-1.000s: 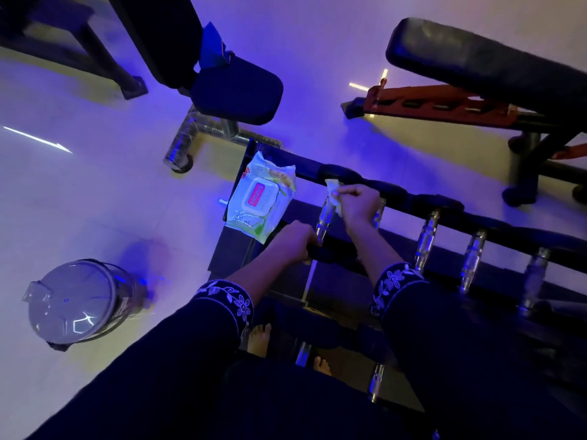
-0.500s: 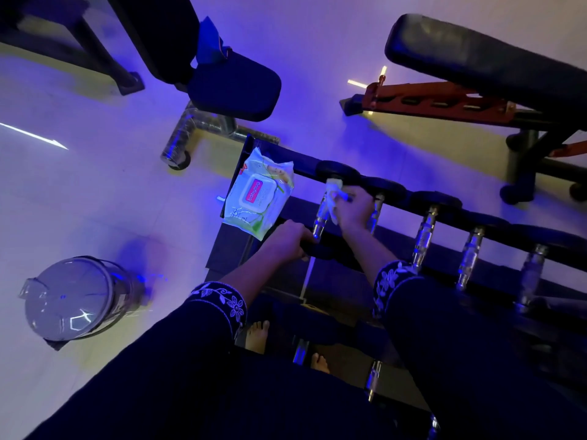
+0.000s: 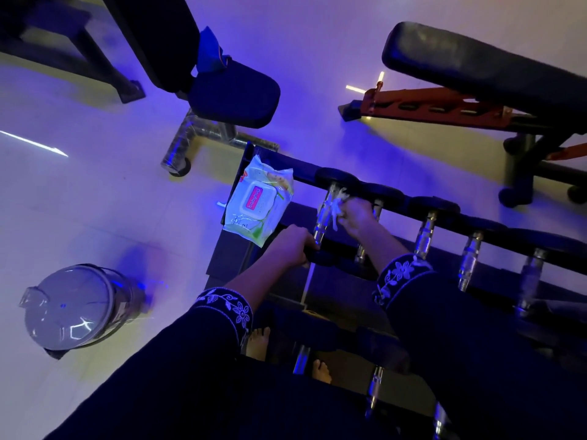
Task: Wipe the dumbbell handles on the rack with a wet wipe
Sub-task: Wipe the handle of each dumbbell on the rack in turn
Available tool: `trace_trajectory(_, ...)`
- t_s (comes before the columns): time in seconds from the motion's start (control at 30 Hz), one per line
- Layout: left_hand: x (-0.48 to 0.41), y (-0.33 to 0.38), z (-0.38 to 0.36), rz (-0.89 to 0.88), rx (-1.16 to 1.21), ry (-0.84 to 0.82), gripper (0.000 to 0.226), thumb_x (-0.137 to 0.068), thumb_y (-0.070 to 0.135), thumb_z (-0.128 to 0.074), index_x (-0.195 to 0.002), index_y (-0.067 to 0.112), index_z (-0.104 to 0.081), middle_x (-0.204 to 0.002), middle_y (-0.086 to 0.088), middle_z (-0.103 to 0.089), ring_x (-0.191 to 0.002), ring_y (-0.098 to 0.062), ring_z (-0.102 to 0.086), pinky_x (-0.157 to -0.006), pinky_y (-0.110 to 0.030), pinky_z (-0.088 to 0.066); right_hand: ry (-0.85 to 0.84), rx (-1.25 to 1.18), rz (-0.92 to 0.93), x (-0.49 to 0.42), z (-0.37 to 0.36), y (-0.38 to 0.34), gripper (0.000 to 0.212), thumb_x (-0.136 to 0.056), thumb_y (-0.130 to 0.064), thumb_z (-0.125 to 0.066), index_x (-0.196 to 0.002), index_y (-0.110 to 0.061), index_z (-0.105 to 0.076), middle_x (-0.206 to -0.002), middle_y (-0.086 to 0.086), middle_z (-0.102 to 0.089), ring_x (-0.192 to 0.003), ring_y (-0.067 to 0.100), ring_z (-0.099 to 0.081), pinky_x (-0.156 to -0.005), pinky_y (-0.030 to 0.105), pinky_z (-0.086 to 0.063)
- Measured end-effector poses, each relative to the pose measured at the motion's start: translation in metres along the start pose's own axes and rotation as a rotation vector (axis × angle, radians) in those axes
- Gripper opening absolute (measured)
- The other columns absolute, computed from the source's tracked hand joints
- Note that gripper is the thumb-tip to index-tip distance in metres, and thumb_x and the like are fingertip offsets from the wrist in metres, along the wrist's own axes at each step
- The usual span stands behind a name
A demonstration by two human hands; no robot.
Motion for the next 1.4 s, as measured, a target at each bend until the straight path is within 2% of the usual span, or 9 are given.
trace_trajectory(0.17,0.002,0.03,-0.001,-0.071,-0.318,-0.003,0.033,-0.085,0.012,-0.065,-0.118,0.015,-0.065,-0.115,-0.014,-0.063,-0.108,-0.034,-0.062,-0.082,-0.041,-0.051,-0.087,0.059,-0.01,0.028,0.027,0.052,0.029,-0.078,0.014,-0.063,-0.103,0.0,-0.063,-0.069,0.009,-0.059,-0.05,0.012,-0.054,-0.04,0.017,-0.045)
trace_trajectory(0.3,-0.003,0.062,-0.026,-0.329,-0.471,-0.042,0.048,-0.079,0.032,-0.072,-0.125,0.024,-0.06,-0.123,-0.001,-0.062,-0.116,-0.024,-0.058,-0.085,-0.035,-0.048,0.249,0.045,0.268,0.033,0.089,0.028,0.026,-0.073,0.003,-0.073,-0.097,-0.005,-0.069,-0.089,0.011,-0.068,-0.07,0.013,-0.059,-0.057,0.021,-0.051)
trace_trajectory(0.47,-0.02,0.074,-0.05,-0.371,-0.506,-0.109,0.052,-0.089,0.043,-0.064,-0.138,0.031,-0.051,-0.13,-0.002,-0.061,-0.123,-0.023,-0.055,-0.102,-0.042,-0.041,0.443,0.214,0.521,0.054,0.129,-0.007,0.017,-0.071,0.002,-0.074,-0.087,-0.002,-0.069,-0.081,-0.001,-0.063,-0.065,-0.007,-0.054,-0.06,0.0,-0.039)
trace_trajectory(0.57,-0.034,0.069,-0.052,-0.335,-0.383,-0.164,0.047,-0.088,0.046,-0.065,-0.132,0.029,-0.06,-0.12,-0.008,-0.067,-0.113,-0.029,-0.061,-0.088,-0.039,-0.05,0.323,0.342,0.471,0.046,0.113,0.009,0.018,-0.067,0.001,-0.077,-0.084,-0.001,-0.072,-0.087,0.005,-0.067,-0.076,0.01,-0.058,-0.068,0.008,-0.043)
trace_trajectory(0.7,-0.044,0.056,-0.054,-0.291,-0.223,-0.216,0.058,-0.083,0.047,-0.07,-0.134,0.022,-0.059,-0.12,-0.016,-0.067,-0.113,-0.03,-0.062,-0.091,-0.034,-0.047,0.35,0.4,0.384,0.042,0.096,0.044,0.012,-0.064,-0.001,-0.079,-0.073,-0.001,-0.072,-0.081,0.013,-0.071,-0.074,0.013,-0.059,-0.075,0.026,-0.048)
trace_trajectory(0.87,-0.047,0.051,-0.049,-0.257,-0.259,-0.186,0.065,-0.078,0.063,-0.067,-0.132,0.027,-0.06,-0.115,-0.013,-0.069,-0.111,-0.029,-0.062,-0.087,-0.034,-0.05,0.444,0.316,0.329,0.02,0.096,0.024,0.015,-0.062,-0.005,-0.081,-0.075,-0.004,-0.075,-0.076,0.005,-0.07,-0.072,0.013,-0.059,-0.066,0.018,-0.04)
trace_trajectory(1.1,-0.05,0.053,-0.048,-0.241,-0.435,-0.042,0.086,-0.059,0.092,-0.051,-0.118,0.032,-0.068,-0.091,-0.005,-0.072,-0.093,-0.026,-0.067,-0.068,-0.028,-0.044,0.53,0.215,0.363,0.006,0.098,0.001,0.006,-0.066,-0.002,-0.074,-0.072,-0.003,-0.072,-0.073,0.01,-0.07,-0.065,0.016,-0.059,-0.058,0.023,-0.041)
trace_trajectory(1.3,-0.052,0.059,-0.049,-0.304,-0.523,0.021,0.09,-0.056,0.098,-0.039,-0.097,0.026,-0.073,-0.081,-0.003,-0.07,-0.081,-0.024,-0.068,-0.057,-0.026,-0.038,0.384,0.364,0.349,0.045,0.104,0.068,0.011,-0.066,0.002,-0.078,-0.076,0.001,-0.073,-0.076,0.009,-0.07,-0.064,0.012,-0.056,-0.055,0.003,-0.035)
trace_trajectory(1.4,-0.05,0.066,-0.052,-0.309,-0.551,0.043,0.089,-0.058,0.097,-0.038,-0.083,0.018,-0.07,-0.081,-0.006,-0.07,-0.08,-0.025,-0.067,-0.058,-0.027,-0.038,0.484,0.333,0.383,0.031,0.108,0.045,0.008,-0.068,-0.001,-0.075,-0.076,-0.003,-0.073,-0.072,0.006,-0.069,-0.063,0.011,-0.053,-0.052,0.011,-0.033)
Point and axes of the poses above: each hand's wrist, its own x-axis away from the middle knuckle, its own z-axis out of the back of the hand, y = z × x, the point moved 7 cm from there along -x, towards the middle knuckle
